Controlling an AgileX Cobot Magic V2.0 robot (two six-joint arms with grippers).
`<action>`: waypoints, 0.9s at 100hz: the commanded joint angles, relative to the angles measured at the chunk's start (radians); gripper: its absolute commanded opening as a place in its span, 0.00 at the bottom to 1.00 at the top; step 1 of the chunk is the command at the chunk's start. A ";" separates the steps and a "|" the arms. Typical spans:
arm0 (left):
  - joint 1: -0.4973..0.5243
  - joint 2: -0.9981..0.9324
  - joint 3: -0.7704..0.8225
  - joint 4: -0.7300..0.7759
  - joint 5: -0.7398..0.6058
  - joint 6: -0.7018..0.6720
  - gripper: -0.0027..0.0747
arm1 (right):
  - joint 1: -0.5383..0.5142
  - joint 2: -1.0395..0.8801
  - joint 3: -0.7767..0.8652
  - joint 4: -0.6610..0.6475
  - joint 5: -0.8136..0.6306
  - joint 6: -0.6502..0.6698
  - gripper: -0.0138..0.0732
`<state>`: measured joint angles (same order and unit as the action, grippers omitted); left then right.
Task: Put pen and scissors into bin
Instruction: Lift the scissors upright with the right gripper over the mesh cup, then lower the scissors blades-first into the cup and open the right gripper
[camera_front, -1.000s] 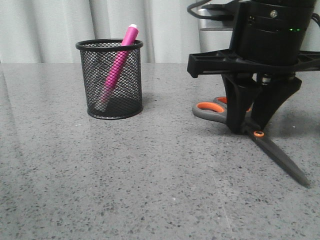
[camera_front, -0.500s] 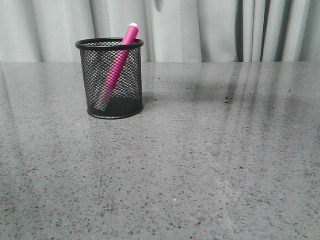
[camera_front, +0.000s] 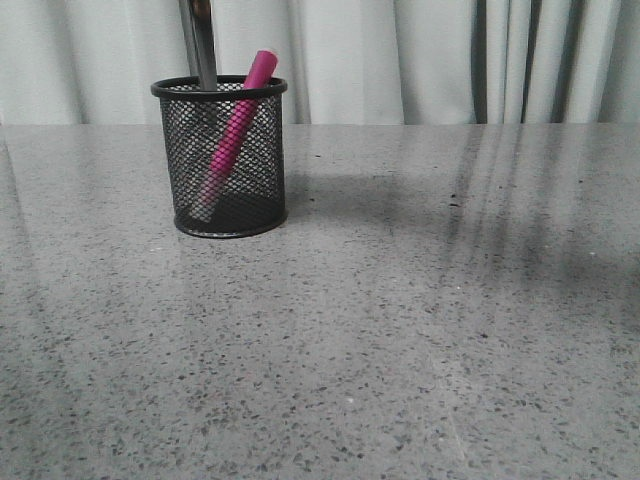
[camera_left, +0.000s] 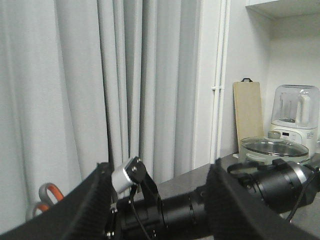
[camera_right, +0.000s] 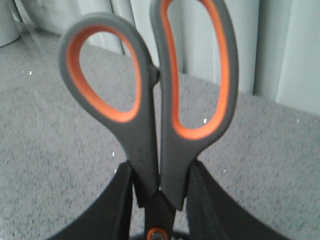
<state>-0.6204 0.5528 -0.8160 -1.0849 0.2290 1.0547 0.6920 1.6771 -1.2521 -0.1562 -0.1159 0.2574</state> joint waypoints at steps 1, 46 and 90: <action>-0.008 0.000 -0.027 -0.014 -0.015 -0.002 0.52 | 0.001 -0.045 0.038 -0.014 -0.194 -0.010 0.09; -0.008 0.000 -0.026 -0.014 -0.003 -0.002 0.52 | 0.001 -0.045 0.159 -0.014 -0.298 -0.010 0.30; -0.006 -0.056 0.009 0.090 -0.036 -0.002 0.04 | -0.032 -0.190 0.157 -0.006 -0.378 -0.010 0.68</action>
<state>-0.6204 0.5264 -0.8031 -1.0199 0.2532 1.0547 0.6716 1.6054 -1.0689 -0.1599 -0.4386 0.2565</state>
